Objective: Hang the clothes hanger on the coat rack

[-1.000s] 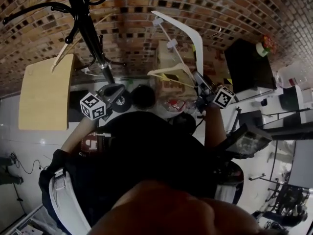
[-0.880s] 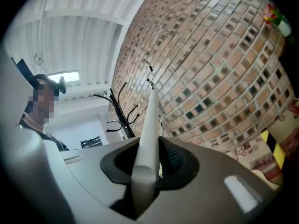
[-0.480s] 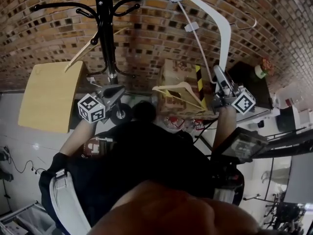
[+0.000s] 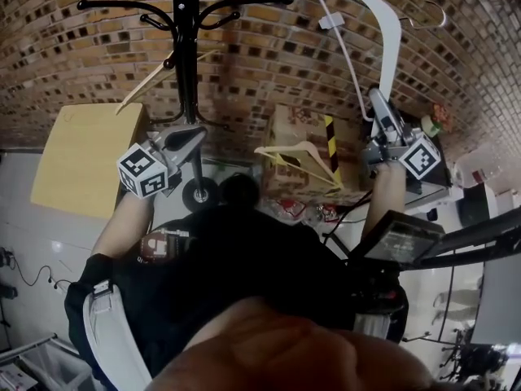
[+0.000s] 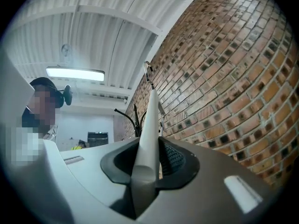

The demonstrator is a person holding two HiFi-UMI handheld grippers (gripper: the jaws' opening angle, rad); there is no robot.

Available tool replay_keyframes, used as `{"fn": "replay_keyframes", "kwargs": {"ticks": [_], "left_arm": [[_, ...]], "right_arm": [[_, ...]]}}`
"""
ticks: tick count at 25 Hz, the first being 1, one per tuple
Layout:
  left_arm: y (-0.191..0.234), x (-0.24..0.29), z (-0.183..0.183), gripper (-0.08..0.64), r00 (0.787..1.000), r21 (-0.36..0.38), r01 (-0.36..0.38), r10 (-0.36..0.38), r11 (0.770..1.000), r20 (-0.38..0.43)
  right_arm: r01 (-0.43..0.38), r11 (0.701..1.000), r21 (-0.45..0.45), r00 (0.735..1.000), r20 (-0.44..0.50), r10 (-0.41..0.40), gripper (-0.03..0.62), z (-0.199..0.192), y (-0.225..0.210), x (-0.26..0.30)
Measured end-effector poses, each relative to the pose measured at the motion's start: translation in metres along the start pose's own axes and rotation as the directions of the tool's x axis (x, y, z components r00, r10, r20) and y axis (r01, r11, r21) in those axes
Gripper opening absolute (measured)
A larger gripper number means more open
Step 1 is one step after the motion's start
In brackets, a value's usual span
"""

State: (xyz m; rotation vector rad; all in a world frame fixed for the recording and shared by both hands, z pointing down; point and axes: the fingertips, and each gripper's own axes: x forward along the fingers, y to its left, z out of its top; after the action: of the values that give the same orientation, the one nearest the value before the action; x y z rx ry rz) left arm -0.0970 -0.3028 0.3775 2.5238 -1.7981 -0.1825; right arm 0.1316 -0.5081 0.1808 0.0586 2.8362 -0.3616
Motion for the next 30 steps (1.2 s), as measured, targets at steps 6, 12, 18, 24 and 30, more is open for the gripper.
{"fn": "replay_keyframes", "kwargs": {"ticks": [6, 12, 18, 24, 30], "left_arm": [[-0.004, -0.014, 0.023, -0.006, 0.999, 0.037, -0.023, 0.021, 0.999, 0.036], [-0.011, -0.034, 0.049, -0.006, 0.995, 0.067, -0.072, 0.067, 0.995, 0.068], [-0.010, -0.059, 0.058, -0.006, 0.988, 0.073, -0.135, 0.128, 0.988, 0.090], [-0.008, -0.084, 0.064, -0.006, 0.975, 0.072, -0.207, 0.199, 0.976, 0.103], [-0.004, -0.106, 0.064, -0.006, 0.956, 0.068, -0.276, 0.267, 0.959, 0.119]], "right_arm": [[-0.022, 0.999, -0.042, 1.000, -0.006, 0.021, 0.109, 0.014, -0.004, 0.018], [-0.043, 0.997, -0.068, 0.998, -0.058, 0.039, 0.109, 0.019, -0.018, 0.048], [-0.101, 0.992, -0.081, 0.990, -0.103, 0.092, 0.109, 0.014, -0.023, 0.091], [-0.186, 0.979, -0.084, 0.972, -0.164, 0.171, 0.109, 0.009, -0.022, 0.143], [-0.278, 0.955, -0.100, 0.938, -0.243, 0.247, 0.109, 0.000, -0.015, 0.198]]}}
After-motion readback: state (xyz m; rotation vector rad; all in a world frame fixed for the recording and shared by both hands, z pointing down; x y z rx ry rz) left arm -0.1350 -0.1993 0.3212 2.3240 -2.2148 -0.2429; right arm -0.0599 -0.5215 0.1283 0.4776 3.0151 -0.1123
